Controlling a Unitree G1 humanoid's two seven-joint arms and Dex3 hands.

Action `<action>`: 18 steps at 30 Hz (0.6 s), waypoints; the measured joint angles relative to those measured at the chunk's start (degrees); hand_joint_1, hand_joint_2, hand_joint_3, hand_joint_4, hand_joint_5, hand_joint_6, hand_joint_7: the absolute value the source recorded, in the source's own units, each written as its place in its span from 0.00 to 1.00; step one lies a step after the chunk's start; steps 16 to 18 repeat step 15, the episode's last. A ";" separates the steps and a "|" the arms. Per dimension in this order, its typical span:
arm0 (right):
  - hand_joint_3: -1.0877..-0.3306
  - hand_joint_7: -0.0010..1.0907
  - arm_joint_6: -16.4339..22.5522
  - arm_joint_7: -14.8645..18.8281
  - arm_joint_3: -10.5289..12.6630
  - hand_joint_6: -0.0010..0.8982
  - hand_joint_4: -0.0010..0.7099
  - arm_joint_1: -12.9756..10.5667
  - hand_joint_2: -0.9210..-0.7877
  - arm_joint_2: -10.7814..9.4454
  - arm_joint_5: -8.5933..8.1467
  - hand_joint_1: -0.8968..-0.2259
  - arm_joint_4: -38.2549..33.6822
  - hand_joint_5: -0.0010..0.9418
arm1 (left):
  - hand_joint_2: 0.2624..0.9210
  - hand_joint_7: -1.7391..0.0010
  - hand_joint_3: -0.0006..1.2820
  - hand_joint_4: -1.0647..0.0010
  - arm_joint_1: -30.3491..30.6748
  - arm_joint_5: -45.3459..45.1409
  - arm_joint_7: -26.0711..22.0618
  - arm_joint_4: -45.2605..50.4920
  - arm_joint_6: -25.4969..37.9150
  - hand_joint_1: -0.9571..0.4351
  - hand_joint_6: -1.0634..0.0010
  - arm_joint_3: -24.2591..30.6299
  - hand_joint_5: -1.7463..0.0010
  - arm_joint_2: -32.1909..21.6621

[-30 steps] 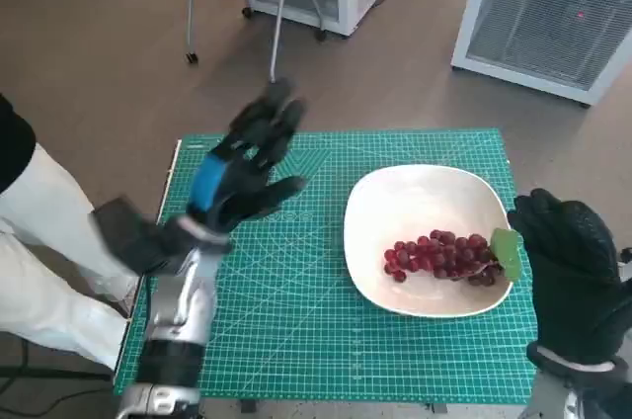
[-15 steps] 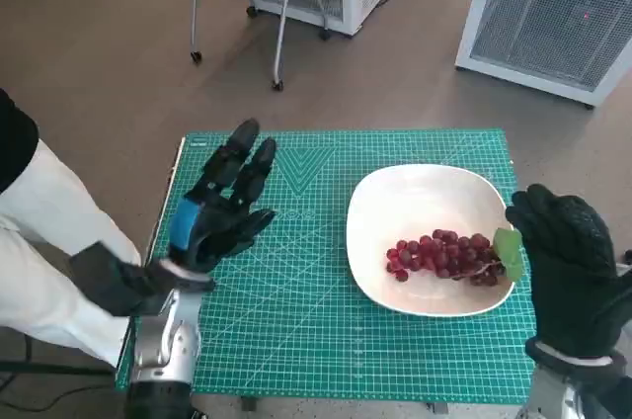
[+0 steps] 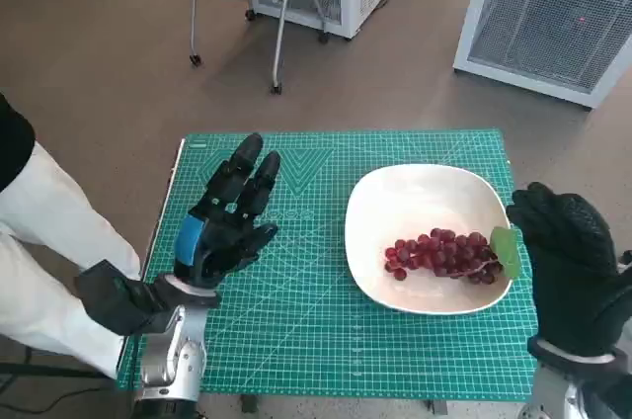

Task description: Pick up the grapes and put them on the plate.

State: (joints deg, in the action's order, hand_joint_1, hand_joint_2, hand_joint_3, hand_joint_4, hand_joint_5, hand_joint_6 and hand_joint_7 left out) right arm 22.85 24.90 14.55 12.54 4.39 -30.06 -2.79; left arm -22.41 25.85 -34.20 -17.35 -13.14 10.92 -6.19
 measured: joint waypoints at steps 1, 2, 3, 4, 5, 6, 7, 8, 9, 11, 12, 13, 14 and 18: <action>0.76 0.77 -0.05 0.02 0.00 0.33 0.76 0.00 0.00 0.04 -0.01 0.80 0.00 0.53 | 1.00 0.98 0.12 0.91 0.11 0.04 -0.16 0.27 0.14 0.37 0.77 -0.03 0.99 0.00; 0.76 0.77 -0.10 0.04 0.00 0.33 0.76 0.00 0.00 0.07 -0.02 0.80 0.00 0.53 | 1.00 0.98 0.12 0.91 0.17 0.10 -0.33 0.44 0.29 0.37 0.77 -0.05 0.99 -0.01; 0.76 0.77 -0.14 0.08 0.00 0.33 0.76 0.01 0.00 0.09 -0.02 0.80 0.00 0.53 | 1.00 0.97 0.12 0.91 0.20 0.17 -0.51 0.54 0.44 0.37 0.77 -0.06 0.99 -0.01; 0.76 0.77 -0.19 0.13 0.00 0.33 0.76 0.01 0.00 0.10 -0.02 0.80 0.00 0.53 | 1.00 0.97 0.12 0.91 0.22 0.25 -0.66 0.58 0.58 0.38 0.77 -0.06 0.99 -0.01; 0.76 0.77 -0.23 0.19 0.00 0.33 0.76 0.01 0.00 0.12 -0.03 0.80 0.00 0.53 | 1.00 0.97 0.12 0.91 0.24 0.35 -0.80 0.60 0.71 0.38 0.77 -0.05 0.99 -0.01; 0.76 0.77 -0.26 0.26 0.01 0.33 0.76 0.02 0.00 0.14 -0.03 0.80 0.00 0.53 | 1.00 0.97 0.12 0.91 0.25 0.48 -0.92 0.61 0.84 0.38 0.77 -0.05 0.99 -0.01; 0.76 0.77 -0.29 0.31 0.01 0.33 0.76 0.02 0.00 0.16 -0.04 0.80 0.00 0.53 | 1.00 0.97 0.12 0.91 0.27 0.63 -1.01 0.61 0.96 0.38 0.77 -0.04 0.99 -0.01; 0.76 0.77 -0.31 0.37 0.01 0.33 0.76 0.02 0.00 0.18 -0.04 0.80 0.00 0.53 | 1.00 0.97 0.12 0.91 0.30 0.79 -1.10 0.63 1.08 0.38 0.77 -0.03 0.99 -0.02; 0.76 0.77 -0.32 0.43 0.01 0.33 0.76 0.02 0.00 0.20 -0.05 0.80 0.00 0.53 | 1.00 0.97 0.12 0.91 0.34 0.94 -1.17 0.66 1.17 0.37 0.77 -0.03 0.99 -0.03; 0.76 0.77 -0.34 0.55 0.02 0.33 0.76 0.03 0.00 0.25 -0.06 0.80 -0.03 0.53 | 1.00 0.97 0.12 0.91 0.46 1.13 -1.31 0.78 1.29 0.37 0.78 -0.01 1.00 -0.06; 0.76 0.77 -0.34 0.60 0.03 0.33 0.76 0.04 0.00 0.27 -0.06 0.80 -0.07 0.53 | 1.00 0.97 0.12 0.91 0.55 1.18 -1.36 0.85 1.31 0.37 0.78 -0.01 1.00 -0.08; 0.76 0.77 -0.35 0.66 0.04 0.33 0.76 0.05 0.00 0.29 -0.06 0.80 -0.12 0.53 | 1.00 0.97 0.12 0.91 0.65 1.19 -1.38 0.92 1.31 0.37 0.78 -0.01 1.00 -0.10; 0.76 0.77 -0.35 0.72 0.05 0.33 0.76 0.07 0.00 0.31 -0.06 0.80 -0.19 0.53 | 1.00 0.97 0.12 0.91 0.77 1.20 -1.39 1.00 1.32 0.37 0.78 0.00 1.00 -0.12; 0.76 0.77 -0.35 0.76 0.06 0.33 0.76 0.08 0.00 0.32 -0.06 0.80 -0.23 0.53 | 1.00 0.97 0.12 0.91 0.83 1.21 -1.39 1.03 1.32 0.37 0.78 0.00 1.00 -0.13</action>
